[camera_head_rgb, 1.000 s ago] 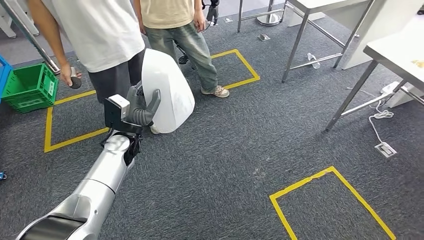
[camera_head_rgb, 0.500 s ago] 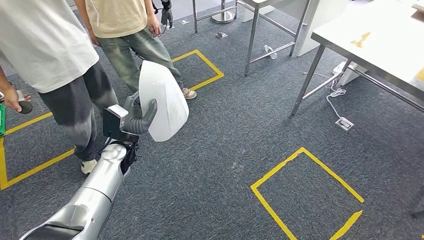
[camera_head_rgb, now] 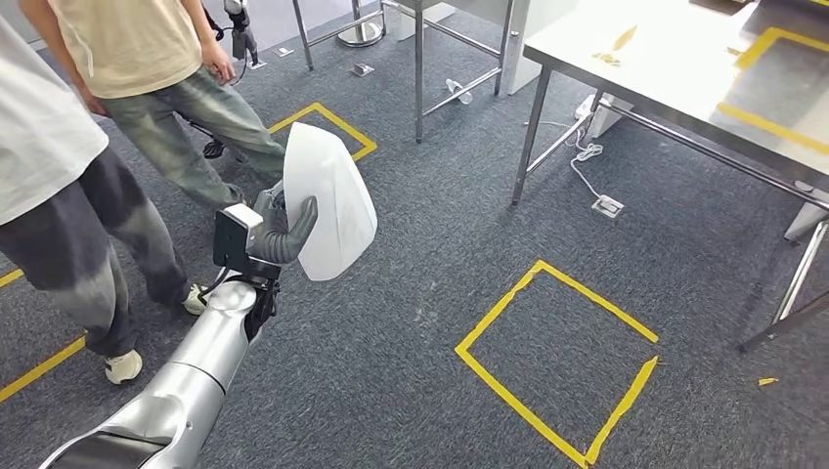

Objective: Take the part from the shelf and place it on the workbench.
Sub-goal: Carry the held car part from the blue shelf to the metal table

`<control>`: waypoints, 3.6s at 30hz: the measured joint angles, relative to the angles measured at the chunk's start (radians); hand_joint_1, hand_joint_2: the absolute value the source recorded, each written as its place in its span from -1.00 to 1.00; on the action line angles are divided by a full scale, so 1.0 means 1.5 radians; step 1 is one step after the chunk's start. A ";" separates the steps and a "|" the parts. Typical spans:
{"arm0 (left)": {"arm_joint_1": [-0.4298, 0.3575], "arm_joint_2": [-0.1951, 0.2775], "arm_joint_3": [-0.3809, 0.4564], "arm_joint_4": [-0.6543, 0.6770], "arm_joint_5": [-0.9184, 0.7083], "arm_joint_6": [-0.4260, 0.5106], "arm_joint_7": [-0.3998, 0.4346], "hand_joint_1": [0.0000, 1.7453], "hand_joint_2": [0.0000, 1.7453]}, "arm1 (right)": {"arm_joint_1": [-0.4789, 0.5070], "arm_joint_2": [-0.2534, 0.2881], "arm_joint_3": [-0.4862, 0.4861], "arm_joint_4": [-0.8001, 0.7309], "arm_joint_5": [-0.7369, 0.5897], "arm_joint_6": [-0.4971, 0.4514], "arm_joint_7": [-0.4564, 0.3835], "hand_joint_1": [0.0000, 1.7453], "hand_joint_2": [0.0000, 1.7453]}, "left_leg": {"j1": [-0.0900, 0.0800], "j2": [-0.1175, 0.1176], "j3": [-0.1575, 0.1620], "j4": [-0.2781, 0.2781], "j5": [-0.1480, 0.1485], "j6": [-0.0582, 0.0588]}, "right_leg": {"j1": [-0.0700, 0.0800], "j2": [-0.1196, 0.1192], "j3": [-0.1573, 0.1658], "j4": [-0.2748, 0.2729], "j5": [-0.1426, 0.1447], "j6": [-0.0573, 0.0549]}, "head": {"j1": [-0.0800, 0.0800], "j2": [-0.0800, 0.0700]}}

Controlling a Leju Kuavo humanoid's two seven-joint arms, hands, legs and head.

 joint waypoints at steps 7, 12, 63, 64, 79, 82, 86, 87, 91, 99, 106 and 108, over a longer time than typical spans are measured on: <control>-0.009 -0.009 0.000 0.016 -0.017 -0.001 0.000 1.00 1.00 | -0.001 0.001 -0.002 0.000 0.000 0.000 -0.004 -1.00 -1.00 | 0.006 -0.083 -0.078 0.182 -0.092 -0.016 | -0.005 0.061 -0.004 -0.005 0.011 -0.017 | -0.002 0.000; -0.014 -0.018 -0.001 0.022 -0.033 0.001 0.009 1.00 1.00 | 0.001 0.001 -0.004 0.000 0.006 0.000 -0.004 -1.00 -1.00 | 0.007 -0.134 -0.009 0.022 -0.003 -0.002 | -0.006 0.109 -0.008 -0.004 0.017 -0.007 | -0.002 0.000; -0.019 -0.018 0.015 0.009 -0.052 0.020 0.000 1.00 1.00 | -0.002 0.004 0.002 0.000 0.041 -0.007 -0.002 -1.00 -1.00 | 0.002 -0.050 -0.002 0.006 -0.006 -0.003 | -0.003 0.029 0.005 -0.013 0.007 -0.008 | 0.010 0.000; -0.020 -0.017 0.017 0.008 -0.050 0.020 0.000 1.00 1.00 | -0.004 0.004 0.002 0.000 0.042 -0.009 -0.002 -1.00 -1.00 | 0.003 -0.060 -0.012 0.028 -0.020 -0.006 | -0.005 0.029 0.006 -0.016 0.009 -0.011 | 0.009 0.000; -0.020 -0.006 0.024 0.013 -0.045 0.021 0.000 1.00 1.00 | -0.007 0.004 0.023 0.000 0.072 0.010 -0.004 -1.00 -1.00 | 0.008 -0.083 -0.013 -0.001 0.016 0.018 | -0.008 0.023 -0.007 0.018 -0.012 0.016 | 0.005 0.000; -0.021 -0.007 0.024 0.017 -0.049 0.021 0.000 1.00 1.00 | -0.006 0.004 0.024 0.000 0.071 0.012 -0.004 -1.00 -1.00 | 0.007 -0.096 -0.017 -0.001 0.020 0.025 | -0.007 0.030 -0.062 0.140 -0.073 0.020 | 0.008 0.000; -0.021 -0.008 0.024 0.025 -0.051 0.021 0.000 1.00 1.00 | -0.004 0.004 0.024 0.000 0.069 0.012 -0.002 -1.00 -1.00 | 0.003 -0.119 -0.020 0.002 0.022 0.026 | -0.004 0.041 -0.046 0.114 -0.040 0.010 | 0.008 0.000; -0.022 -0.009 0.024 0.025 -0.052 0.021 0.000 1.00 1.00 | -0.004 0.003 0.024 0.000 0.068 0.010 -0.002 -1.00 -1.00 | 0.003 -0.125 -0.020 0.002 0.022 0.025 | -0.003 0.056 -0.021 0.067 -0.023 0.006 | 0.008 0.000; -0.027 -0.015 0.024 0.030 -0.055 0.023 0.000 1.00 1.00 | -0.003 0.001 0.024 0.000 0.067 -0.006 -0.003 -1.00 -1.00 | 0.006 -0.144 -0.025 0.000 0.026 0.010 | 0.001 0.076 0.013 -0.010 -0.005 -0.001 | 0.008 0.000; -0.035 -0.017 0.024 0.033 -0.045 0.026 0.000 1.00 1.00 | -0.003 0.002 0.024 0.000 0.063 -0.029 -0.003 -1.00 -1.00 | 0.004 -0.145 -0.019 -0.019 0.037 0.013 | 0.000 0.071 0.016 -0.021 0.004 -0.003 | 0.006 0.000; -0.034 -0.018 0.026 0.033 -0.035 0.028 0.000 1.00 1.00 | -0.002 0.004 0.024 0.000 0.061 -0.021 -0.003 -1.00 -1.00 | 0.004 -0.143 -0.017 -0.027 0.037 0.009 | 0.000 0.071 0.015 -0.015 0.016 -0.002 | 0.006 0.000; -0.033 -0.019 0.027 0.033 -0.029 0.028 0.000 1.00 1.00 | 0.000 0.004 0.024 0.000 0.062 -0.019 -0.002 -1.00 -1.00 | 0.006 -0.141 -0.003 -0.042 0.037 0.022 | 0.001 0.067 0.012 -0.001 0.025 0.004 | 0.006 0.000</control>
